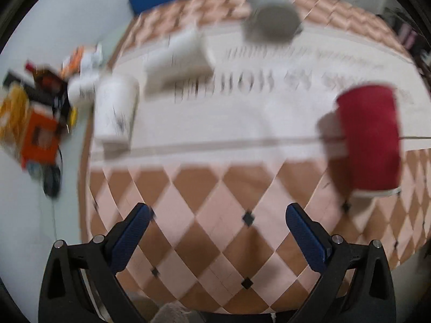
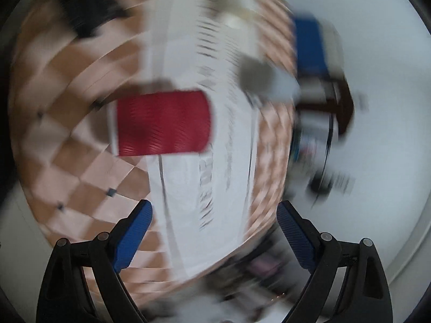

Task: Flip cup upside down
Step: 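Rotate the right tool to turn the red cup mouth-down, then lower the inverted red cup onto the tablecloth and open the right tool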

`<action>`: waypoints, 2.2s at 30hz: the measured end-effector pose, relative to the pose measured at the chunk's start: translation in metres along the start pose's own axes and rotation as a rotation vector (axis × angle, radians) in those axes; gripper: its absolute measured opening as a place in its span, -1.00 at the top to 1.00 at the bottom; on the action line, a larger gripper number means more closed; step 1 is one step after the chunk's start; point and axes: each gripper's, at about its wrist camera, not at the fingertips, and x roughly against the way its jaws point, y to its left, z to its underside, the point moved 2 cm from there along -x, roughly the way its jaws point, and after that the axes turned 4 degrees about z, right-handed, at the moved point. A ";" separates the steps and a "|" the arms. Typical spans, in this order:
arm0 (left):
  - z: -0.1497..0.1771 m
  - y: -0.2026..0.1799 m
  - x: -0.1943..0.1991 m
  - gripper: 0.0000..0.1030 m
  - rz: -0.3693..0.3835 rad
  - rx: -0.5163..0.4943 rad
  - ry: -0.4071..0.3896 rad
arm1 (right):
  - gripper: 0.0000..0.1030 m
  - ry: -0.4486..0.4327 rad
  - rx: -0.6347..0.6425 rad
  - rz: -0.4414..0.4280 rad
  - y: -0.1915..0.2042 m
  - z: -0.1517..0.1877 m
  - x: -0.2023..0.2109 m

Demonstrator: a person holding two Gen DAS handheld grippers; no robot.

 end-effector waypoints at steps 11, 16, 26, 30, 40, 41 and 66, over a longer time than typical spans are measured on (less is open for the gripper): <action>0.023 0.005 -0.042 -1.00 -0.066 0.207 0.104 | -0.74 -0.360 0.946 0.277 0.089 -0.008 -0.049; 0.023 0.026 -0.046 -1.00 -0.091 0.306 0.111 | -0.53 -0.386 1.075 0.337 0.103 -0.007 -0.074; 0.007 0.079 -0.039 -1.00 -0.137 0.409 0.064 | -0.51 -0.221 0.645 -0.050 0.040 -0.042 -0.077; 0.000 0.082 -0.037 -1.00 -0.123 0.425 0.060 | -0.51 -0.097 0.385 -0.255 0.007 -0.048 -0.092; -0.009 0.079 -0.043 -1.00 -0.079 0.468 0.086 | -0.51 0.235 -0.212 -0.720 -0.040 -0.019 -0.153; -0.010 0.079 -0.044 -1.00 -0.077 0.465 0.086 | -0.51 0.258 -0.256 -0.749 -0.042 -0.017 -0.158; -0.036 0.019 -0.036 -1.00 0.065 0.304 0.049 | -0.72 0.462 -0.938 -1.161 -0.068 0.023 -0.229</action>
